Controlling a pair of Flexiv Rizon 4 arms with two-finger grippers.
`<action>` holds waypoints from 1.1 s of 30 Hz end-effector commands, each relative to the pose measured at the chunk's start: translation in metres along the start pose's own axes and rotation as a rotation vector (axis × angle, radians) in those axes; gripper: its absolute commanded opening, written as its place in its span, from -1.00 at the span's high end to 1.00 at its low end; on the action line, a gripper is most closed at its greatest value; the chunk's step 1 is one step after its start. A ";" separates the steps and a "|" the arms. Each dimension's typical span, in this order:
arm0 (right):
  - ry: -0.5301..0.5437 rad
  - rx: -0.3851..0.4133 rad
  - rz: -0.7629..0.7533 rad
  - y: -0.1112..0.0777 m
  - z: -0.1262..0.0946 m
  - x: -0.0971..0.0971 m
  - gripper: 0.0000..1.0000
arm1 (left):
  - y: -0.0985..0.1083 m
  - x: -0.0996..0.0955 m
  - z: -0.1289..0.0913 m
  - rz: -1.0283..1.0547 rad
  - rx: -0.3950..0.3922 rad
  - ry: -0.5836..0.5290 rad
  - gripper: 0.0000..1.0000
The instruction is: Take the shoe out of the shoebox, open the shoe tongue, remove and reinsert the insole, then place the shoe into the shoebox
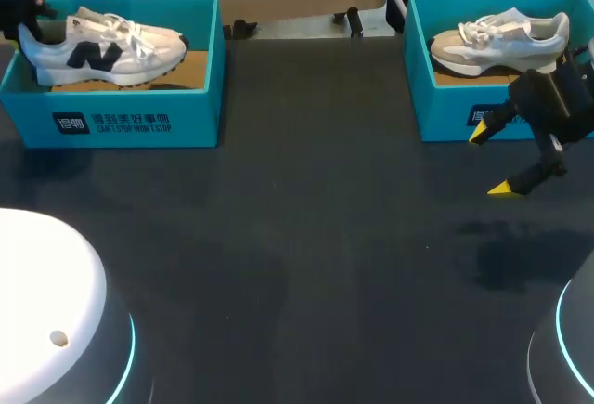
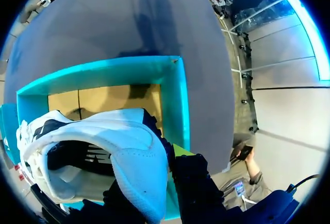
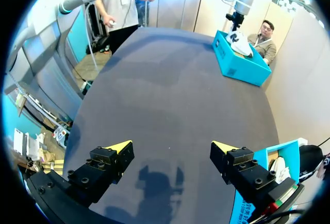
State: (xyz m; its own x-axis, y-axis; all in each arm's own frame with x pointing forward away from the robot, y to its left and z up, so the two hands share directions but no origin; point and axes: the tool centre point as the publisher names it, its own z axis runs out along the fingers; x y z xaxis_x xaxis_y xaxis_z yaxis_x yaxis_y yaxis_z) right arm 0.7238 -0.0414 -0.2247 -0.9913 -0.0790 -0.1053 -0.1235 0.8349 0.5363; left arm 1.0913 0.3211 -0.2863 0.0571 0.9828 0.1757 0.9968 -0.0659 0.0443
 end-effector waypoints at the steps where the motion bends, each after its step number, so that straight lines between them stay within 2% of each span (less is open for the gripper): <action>1: 0.001 0.002 0.001 0.000 0.001 0.000 -1.00 | -0.003 -0.003 0.009 0.000 -0.008 -0.002 1.00; 23: 0.001 0.002 0.001 0.000 0.001 0.000 -1.00 | -0.036 -0.020 0.033 0.025 0.012 -0.030 1.00; 33: 0.001 0.002 0.001 0.000 0.001 0.000 -1.00 | -0.041 -0.020 0.048 0.009 0.035 -0.023 1.00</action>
State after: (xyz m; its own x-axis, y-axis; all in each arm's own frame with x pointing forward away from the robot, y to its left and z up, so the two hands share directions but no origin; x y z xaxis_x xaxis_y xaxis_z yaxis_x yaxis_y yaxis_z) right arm 0.7238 -0.0414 -0.2247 -0.9913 -0.0790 -0.1053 -0.1235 0.8350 0.5363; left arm 1.0513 0.3121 -0.3353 0.0685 0.9861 0.1514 0.9975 -0.0701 0.0052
